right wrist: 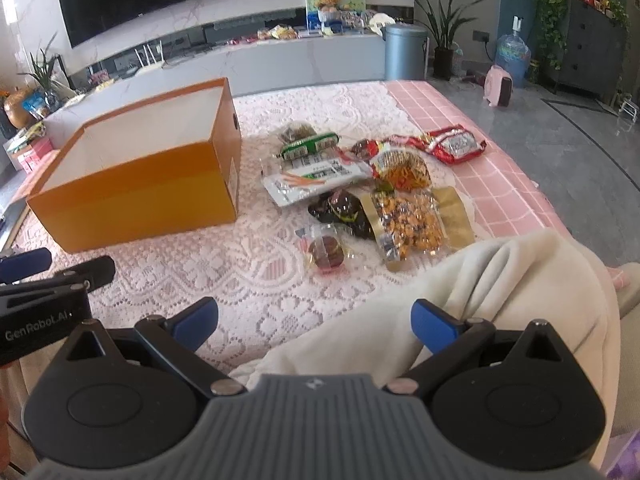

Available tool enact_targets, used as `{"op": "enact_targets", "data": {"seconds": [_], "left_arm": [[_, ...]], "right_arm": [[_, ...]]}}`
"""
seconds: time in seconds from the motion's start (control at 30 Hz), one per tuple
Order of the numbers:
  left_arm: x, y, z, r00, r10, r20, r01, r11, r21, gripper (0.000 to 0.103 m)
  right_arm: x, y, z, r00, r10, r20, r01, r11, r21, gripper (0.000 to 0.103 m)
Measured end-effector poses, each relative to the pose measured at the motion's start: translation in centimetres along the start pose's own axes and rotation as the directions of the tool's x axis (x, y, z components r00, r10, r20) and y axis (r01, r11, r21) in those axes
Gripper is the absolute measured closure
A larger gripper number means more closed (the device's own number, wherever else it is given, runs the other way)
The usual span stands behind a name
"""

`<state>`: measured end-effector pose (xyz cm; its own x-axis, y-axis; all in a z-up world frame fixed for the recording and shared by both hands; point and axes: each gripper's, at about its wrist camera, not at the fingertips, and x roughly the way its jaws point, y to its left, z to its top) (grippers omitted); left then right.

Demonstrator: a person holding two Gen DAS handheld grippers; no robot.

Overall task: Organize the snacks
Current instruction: 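Grasp the clear dark-snack bag with left tool while right grasps nugget bag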

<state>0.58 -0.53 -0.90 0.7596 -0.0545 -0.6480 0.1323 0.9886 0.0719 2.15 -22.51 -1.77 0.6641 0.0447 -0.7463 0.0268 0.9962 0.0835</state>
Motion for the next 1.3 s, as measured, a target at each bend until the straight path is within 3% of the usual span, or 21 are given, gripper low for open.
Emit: {"op": "enact_targets", "data": {"seconds": [0.13, 0.53, 0.63, 0.8, 0.9, 1.0, 1.2, 1.3], "left_arm": [[0.0, -0.8, 0.4, 0.999, -0.025, 0.032, 0.023, 0.999, 0.037, 0.017], [2.4, -2.8, 3.6, 0.991, -0.127, 0.046, 0.124, 0.991, 0.055, 0.016], [3.5, -3.2, 4.5, 0.980, -0.199, 0.021, 0.198, 0.980, 0.027, 0.015], [6.0, -4.8, 5.7, 0.947, -0.318, -0.047, 0.318, 0.948, 0.008, 0.015], [7.1, -6.0, 5.7, 0.924, -0.375, -0.069, 0.378, 0.925, 0.037, 0.015], [8.0, -6.9, 5.1, 0.905, -0.412, -0.104, 0.419, 0.906, 0.056, 0.015], [10.5, -8.2, 4.3, 0.880, -0.425, -0.211, 0.443, 0.895, 0.047, 0.019], [12.0, -8.8, 4.3, 0.872, -0.422, -0.249, 0.442, 0.897, 0.026, 0.019]], "right_arm": [[0.3, -0.7, 0.6, 0.999, 0.015, 0.039, -0.014, 1.000, -0.024, 0.003], [3.0, -4.2, 4.4, 0.999, -0.019, 0.026, 0.021, 0.998, -0.067, 0.004], [3.8, -5.0, 5.6, 0.999, -0.029, 0.018, 0.031, 0.995, -0.098, 0.004], [5.8, -6.3, 7.2, 0.997, -0.077, -0.022, 0.072, 0.980, -0.187, 0.004], [7.2, -7.4, 7.9, 0.992, -0.113, -0.056, 0.099, 0.972, -0.213, 0.016], [8.6, -8.9, 8.2, 0.988, -0.127, -0.090, 0.108, 0.975, -0.194, 0.020], [11.3, -11.2, 7.9, 0.982, -0.056, -0.182, 0.042, 0.996, -0.080, 0.047], [12.5, -11.6, 7.8, 0.977, -0.018, -0.211, 0.007, 0.999, -0.054, 0.052]]}}
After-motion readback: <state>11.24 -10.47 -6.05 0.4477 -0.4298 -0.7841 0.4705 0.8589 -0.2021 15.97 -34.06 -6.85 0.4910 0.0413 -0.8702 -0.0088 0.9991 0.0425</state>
